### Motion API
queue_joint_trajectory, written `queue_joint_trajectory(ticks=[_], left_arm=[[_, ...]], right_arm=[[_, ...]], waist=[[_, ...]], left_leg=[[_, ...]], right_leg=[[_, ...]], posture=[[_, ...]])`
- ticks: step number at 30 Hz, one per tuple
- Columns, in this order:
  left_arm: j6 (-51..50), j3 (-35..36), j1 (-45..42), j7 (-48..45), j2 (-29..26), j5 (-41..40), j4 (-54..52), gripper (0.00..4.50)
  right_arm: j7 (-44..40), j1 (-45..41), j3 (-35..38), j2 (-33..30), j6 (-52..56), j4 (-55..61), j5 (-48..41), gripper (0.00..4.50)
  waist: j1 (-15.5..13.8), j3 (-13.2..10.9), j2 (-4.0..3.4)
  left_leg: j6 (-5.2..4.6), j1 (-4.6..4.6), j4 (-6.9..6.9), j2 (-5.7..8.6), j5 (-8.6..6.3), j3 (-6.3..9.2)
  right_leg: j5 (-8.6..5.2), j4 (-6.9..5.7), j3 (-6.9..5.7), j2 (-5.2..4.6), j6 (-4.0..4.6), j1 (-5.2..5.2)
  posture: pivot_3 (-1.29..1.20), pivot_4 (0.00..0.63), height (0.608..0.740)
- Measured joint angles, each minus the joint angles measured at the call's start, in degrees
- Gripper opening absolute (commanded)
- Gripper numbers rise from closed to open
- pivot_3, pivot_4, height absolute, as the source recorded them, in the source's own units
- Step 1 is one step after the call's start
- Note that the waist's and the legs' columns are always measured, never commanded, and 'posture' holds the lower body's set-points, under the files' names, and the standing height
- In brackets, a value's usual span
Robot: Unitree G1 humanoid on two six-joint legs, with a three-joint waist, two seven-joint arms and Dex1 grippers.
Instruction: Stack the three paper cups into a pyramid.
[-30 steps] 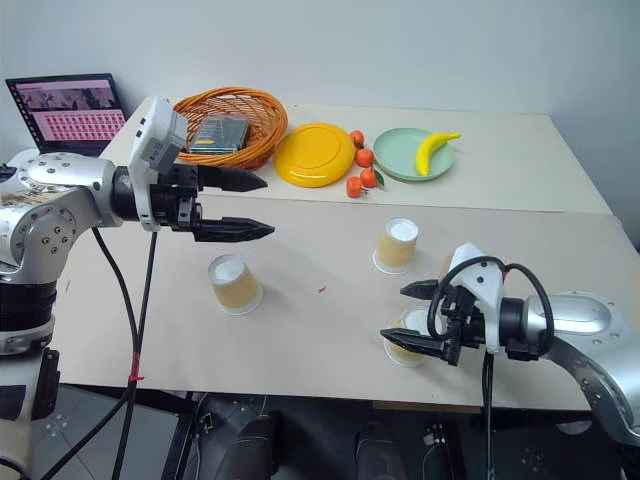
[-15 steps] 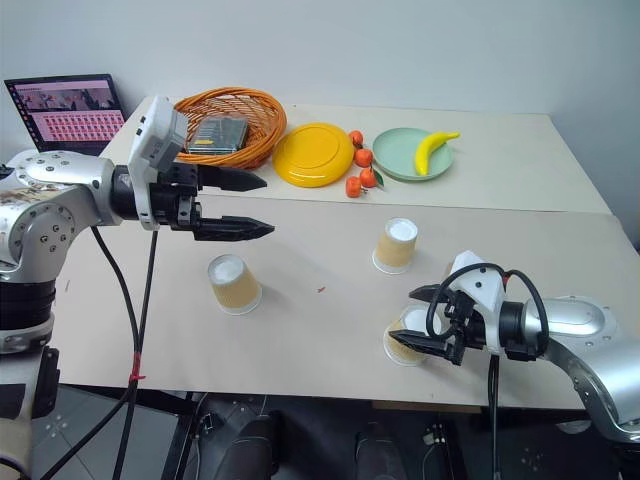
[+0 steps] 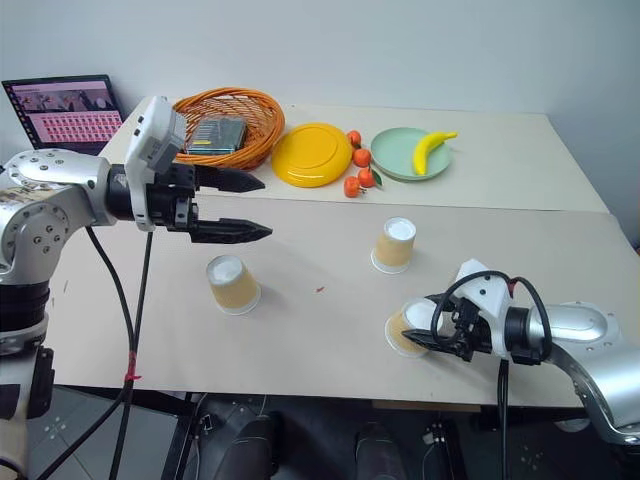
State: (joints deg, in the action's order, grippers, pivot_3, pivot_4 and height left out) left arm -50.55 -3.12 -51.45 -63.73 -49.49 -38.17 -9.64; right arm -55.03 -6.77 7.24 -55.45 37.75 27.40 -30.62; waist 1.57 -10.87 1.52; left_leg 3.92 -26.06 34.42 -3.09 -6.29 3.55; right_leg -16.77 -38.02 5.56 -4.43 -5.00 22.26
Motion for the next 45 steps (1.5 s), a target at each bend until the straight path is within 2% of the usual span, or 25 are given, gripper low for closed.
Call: queue_joint_trajectory(ticks=[3,6,8,15,19,24,33,35,36,38,45], left_arm=[[-0.7,0.5,0.1,0.3,-0.4,-0.2,-0.9,4.50],[-0.7,1.4,1.5,1.3,-1.7,0.2,-1.7,4.50],[-0.7,1.4,2.3,1.7,-2.2,0.9,-2.3,4.50],[-1.1,4.1,11.0,4.7,-6.6,2.7,-6.5,4.50],[-4.6,11.4,17.9,8.2,-8.8,1.1,-12.6,4.50],[-9.8,19.6,25.7,13.5,-8.6,-2.8,-20.2,4.50],[-13.8,24.6,29.4,20.3,-6.9,-8.1,-26.1,4.50],[-14.2,24.8,29.7,21.4,-6.6,-9.2,-26.6,4.50],[-14.3,24.8,29.8,22.0,-6.5,-9.7,-26.9,4.50],[-14.3,24.8,29.8,23.0,-6.5,-10.7,-27.2,4.50],[-13.4,23.0,28.5,24.3,-6.5,-11.5,-25.8,4.50]], right_arm=[[0.0,-5.0,-2.9,1.6,0.1,-0.1,0.0,2.71],[0.9,-13.6,-8.6,7.1,1.3,-1.8,0.1,2.71],[1.5,-15.9,-11.5,9.3,1.4,-2.6,0.6,2.71],[0.2,-25.2,-22.5,18.3,-2.2,-14.1,7.5,2.71],[-3.0,-29.9,-24.6,21.8,-7.7,-23.4,10.3,2.71],[-8.9,-34.8,-26.3,24.2,-15.0,-33.2,13.6,2.71],[-13.2,-39.8,-27.2,28.3,-22.1,-44.0,17.7,2.71],[-13.4,-41.1,-27.2,29.4,-23.2,-46.3,18.6,3.69],[-13.2,-41.6,-27.2,29.8,-23.6,-47.4,19.2,3.79],[-13.1,-41.6,-27.2,30.1,-23.6,-48.9,20.5,4.48],[-13.5,-41.5,-25.1,28.8,-23.2,-45.3,20.3,4.48]], waist=[[0.4,0.0,0.00],[1.1,0.0,0.01],[1.0,0.0,0.01],[0.9,0.0,0.01],[0.9,0.0,0.03],[1.0,0.0,0.06],[1.2,0.0,0.10],[1.3,0.0,0.11],[1.2,0.0,0.11],[1.2,0.0,0.10],[0.9,0.0,0.10]], left_leg=[[0.00,-0.01,0.00,0.01,0.00,0.01],[0.00,0.00,0.00,0.00,0.00,0.01],[0.00,0.00,-0.03,0.01,0.00,0.03],[0.00,-0.03,-0.06,0.01,0.00,0.03],[0.00,-0.02,-0.06,-0.01,0.00,0.03],[0.01,0.12,-0.05,-0.03,0.00,0.03],[0.06,0.54,-0.12,-0.07,0.03,0.01],[0.07,0.56,-0.13,-0.09,0.03,0.01],[0.08,0.56,-0.13,-0.09,0.04,0.00],[0.09,0.52,-0.15,-0.08,0.04,0.00],[0.09,0.27,-0.39,-0.05,0.04,0.00]], right_leg=[[0.00,-0.01,0.00,-0.01,0.00,0.00],[0.01,-0.03,0.01,0.00,0.02,0.01],[0.01,-0.04,-0.01,0.00,0.02,0.01],[0.02,-0.03,-0.02,0.00,0.03,0.06],[0.02,-0.04,-0.03,0.00,0.04,0.05],[0.03,-0.05,-0.03,0.01,0.06,-0.05],[0.07,-0.10,0.00,0.04,0.10,-0.32],[0.08,-0.10,-0.01,0.06,0.12,-0.33],[0.10,-0.10,-0.01,0.06,0.14,-0.32],[0.10,-0.10,0.01,0.05,0.15,-0.27],[0.09,-0.04,0.00,0.03,0.15,-0.02]], posture=[[0.00,0.150,0.732],[0.00,0.150,0.732],[0.00,0.150,0.732],[0.00,0.150,0.732],[0.00,0.150,0.732],[0.00,0.150,0.732],[0.00,0.150,0.732],[0.00,0.150,0.732],[0.00,0.150,0.732],[0.00,0.150,0.732],[0.00,0.150,0.732]])
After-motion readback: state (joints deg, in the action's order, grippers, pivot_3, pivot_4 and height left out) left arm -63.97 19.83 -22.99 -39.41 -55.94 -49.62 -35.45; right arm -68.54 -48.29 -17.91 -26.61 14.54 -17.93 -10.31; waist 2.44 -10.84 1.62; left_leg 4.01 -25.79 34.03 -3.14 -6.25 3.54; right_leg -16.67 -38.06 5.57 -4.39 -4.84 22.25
